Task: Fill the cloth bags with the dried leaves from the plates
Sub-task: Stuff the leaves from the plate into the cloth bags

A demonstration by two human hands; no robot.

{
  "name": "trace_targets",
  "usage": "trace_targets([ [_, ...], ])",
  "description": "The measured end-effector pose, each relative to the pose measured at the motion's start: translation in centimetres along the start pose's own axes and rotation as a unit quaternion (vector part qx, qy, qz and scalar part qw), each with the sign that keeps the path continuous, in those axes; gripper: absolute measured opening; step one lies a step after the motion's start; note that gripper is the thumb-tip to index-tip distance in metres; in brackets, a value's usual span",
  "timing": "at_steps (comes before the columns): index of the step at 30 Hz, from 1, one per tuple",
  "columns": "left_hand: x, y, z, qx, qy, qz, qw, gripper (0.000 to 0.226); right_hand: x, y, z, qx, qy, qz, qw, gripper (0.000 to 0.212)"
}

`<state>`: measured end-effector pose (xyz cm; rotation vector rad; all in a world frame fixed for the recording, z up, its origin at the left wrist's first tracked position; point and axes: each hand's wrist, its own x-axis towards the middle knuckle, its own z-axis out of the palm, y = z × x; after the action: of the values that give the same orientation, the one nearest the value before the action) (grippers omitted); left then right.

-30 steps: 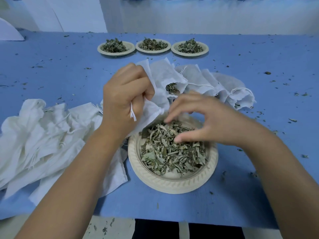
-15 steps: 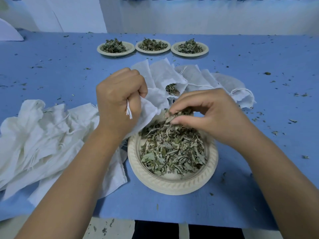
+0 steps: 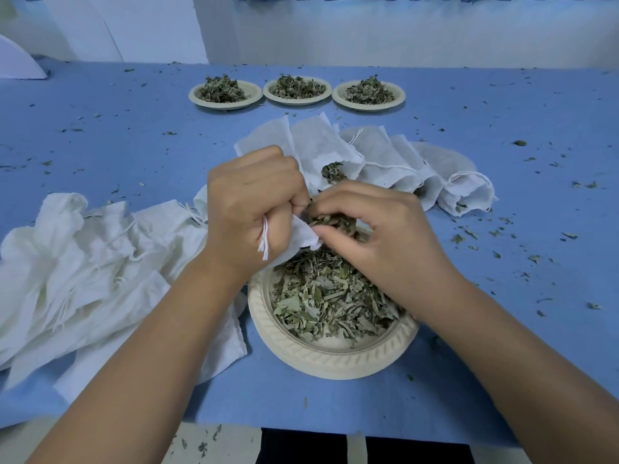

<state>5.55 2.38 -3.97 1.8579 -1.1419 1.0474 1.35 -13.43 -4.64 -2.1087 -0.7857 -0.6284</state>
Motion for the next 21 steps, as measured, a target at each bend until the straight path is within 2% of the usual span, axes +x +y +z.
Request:
trace_targets([
  [2,0.1,0.0,0.1,0.004,0.003,-0.002,1.0,0.028,0.0,0.0,-0.4,0.021,-0.063,0.01,0.998,0.024],
  [4,0.0,-0.1,0.1,0.01,0.007,-0.004,1.0,0.03,-0.1,0.0,-0.7,0.046,-0.086,0.024,0.995,0.027],
  [7,-0.1,-0.2,0.1,0.013,0.003,-0.004,1.0,0.031,0.0,-0.3,-0.9,0.102,-0.029,0.027,0.994,0.017],
  [9,-0.1,-0.1,0.1,0.003,-0.001,-0.003,1.0,0.031,0.1,-0.2,-0.6,0.099,-0.001,0.01,0.995,0.013],
  [13,0.0,0.1,0.3,-0.002,-0.008,-0.005,1.0,0.029,0.2,0.0,0.0,0.007,-0.046,-0.021,0.999,0.016],
  [18,0.0,0.1,0.1,-0.004,0.02,-0.017,1.0,0.029,0.4,0.0,-1.3,0.159,-0.013,0.008,0.987,0.016],
  [21,0.0,0.1,0.1,-0.008,0.03,-0.022,0.999,0.028,0.3,-0.3,-1.2,0.138,0.02,-0.007,0.99,0.015],
])
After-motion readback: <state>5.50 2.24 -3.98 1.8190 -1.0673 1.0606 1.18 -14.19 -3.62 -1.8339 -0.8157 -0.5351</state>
